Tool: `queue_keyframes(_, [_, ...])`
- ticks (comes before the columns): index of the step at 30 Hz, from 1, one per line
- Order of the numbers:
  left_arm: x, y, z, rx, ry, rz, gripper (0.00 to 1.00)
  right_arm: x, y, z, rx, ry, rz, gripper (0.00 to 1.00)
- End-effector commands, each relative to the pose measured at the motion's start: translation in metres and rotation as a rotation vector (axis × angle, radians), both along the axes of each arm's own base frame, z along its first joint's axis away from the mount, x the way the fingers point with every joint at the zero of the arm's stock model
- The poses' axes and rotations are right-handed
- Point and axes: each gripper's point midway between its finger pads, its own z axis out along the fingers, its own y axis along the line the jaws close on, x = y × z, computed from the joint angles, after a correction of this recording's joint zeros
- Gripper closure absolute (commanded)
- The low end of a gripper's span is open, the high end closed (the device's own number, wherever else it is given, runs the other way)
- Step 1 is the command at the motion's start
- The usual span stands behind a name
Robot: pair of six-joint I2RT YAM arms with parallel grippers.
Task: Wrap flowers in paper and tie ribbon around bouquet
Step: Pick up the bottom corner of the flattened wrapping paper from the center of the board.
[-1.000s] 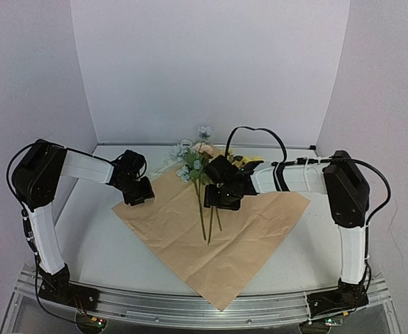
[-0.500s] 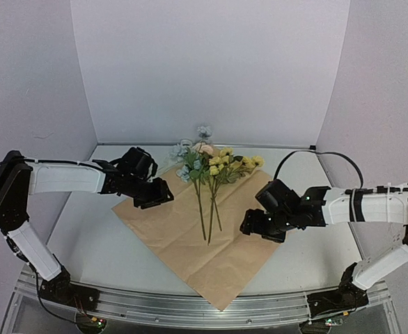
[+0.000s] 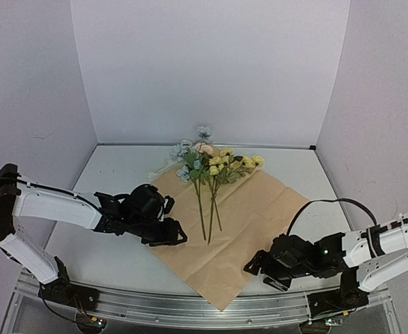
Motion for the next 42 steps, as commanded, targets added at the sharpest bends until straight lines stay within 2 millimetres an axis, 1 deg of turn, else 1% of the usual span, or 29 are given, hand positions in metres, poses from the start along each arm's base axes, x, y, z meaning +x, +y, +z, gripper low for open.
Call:
queue_keyframes(1, [0.001,-0.008,0.016,-0.079,-0.047,0.023,0.49,-0.007,0.030,-0.008,0.183,0.054,-0.143,0.14])
queue_keyframes(2, [0.001,-0.007,0.017,-0.081,-0.051,0.024,0.49,-0.011,0.032,-0.014,0.210,0.072,-0.161,0.14])
queue_keyframes(6, [-0.001,-0.004,0.024,-0.093,-0.066,0.028,0.49,-0.021,0.048,-0.026,0.290,0.126,-0.203,0.18])
queue_keyframes(8, [-0.001,-0.001,0.027,-0.094,-0.073,0.031,0.49,-0.022,0.053,-0.028,0.314,0.130,-0.223,0.23])
queue_keyframes(11, [-0.002,0.002,0.035,-0.103,-0.089,0.032,0.50,-0.017,0.053,-0.021,0.348,0.100,-0.254,0.37])
queue_keyframes(13, [-0.003,0.003,0.039,-0.110,-0.099,0.023,0.50,-0.012,0.054,-0.011,0.359,0.065,-0.262,0.46])
queue_keyframes(17, [-0.004,0.003,0.046,-0.121,-0.122,0.002,0.49,-0.004,0.059,0.012,0.336,-0.007,-0.243,0.60])
queue_keyframes(19, [-0.003,0.002,0.050,-0.125,-0.136,-0.008,0.49,0.002,0.064,0.025,0.342,-0.045,-0.238,0.73])
queue_keyframes(23, [-0.001,-0.002,0.058,-0.133,-0.156,-0.018,0.50,0.010,0.067,0.038,0.361,-0.081,-0.247,0.99])
queue_keyframes(25, [0.000,-0.002,0.061,-0.137,-0.164,-0.015,0.50,0.014,0.073,0.047,0.377,-0.096,-0.241,1.00])
queue_keyframes(28, [0.003,0.002,0.073,-0.154,-0.188,0.009,0.51,0.021,0.084,0.063,0.411,-0.109,-0.238,1.00])
queue_keyframes(31, [0.006,0.006,0.089,-0.178,-0.220,0.033,0.52,0.036,0.094,0.081,0.448,-0.123,-0.250,1.00])
queue_keyframes(33, [0.010,0.011,0.101,-0.185,-0.255,0.059,0.52,0.053,0.091,0.086,0.463,-0.122,-0.293,1.00])
queue_keyframes(36, [0.018,0.020,0.118,-0.192,-0.310,0.108,0.52,0.083,0.083,0.093,0.488,-0.138,-0.365,1.00])
queue_keyframes(39, [0.023,0.023,0.128,-0.182,-0.348,0.124,0.52,0.118,0.080,0.102,0.513,-0.153,-0.426,1.00])
queue_keyframes(42, [0.029,0.019,0.128,-0.141,-0.369,0.109,0.54,0.153,0.084,0.104,0.533,-0.155,-0.463,1.00])
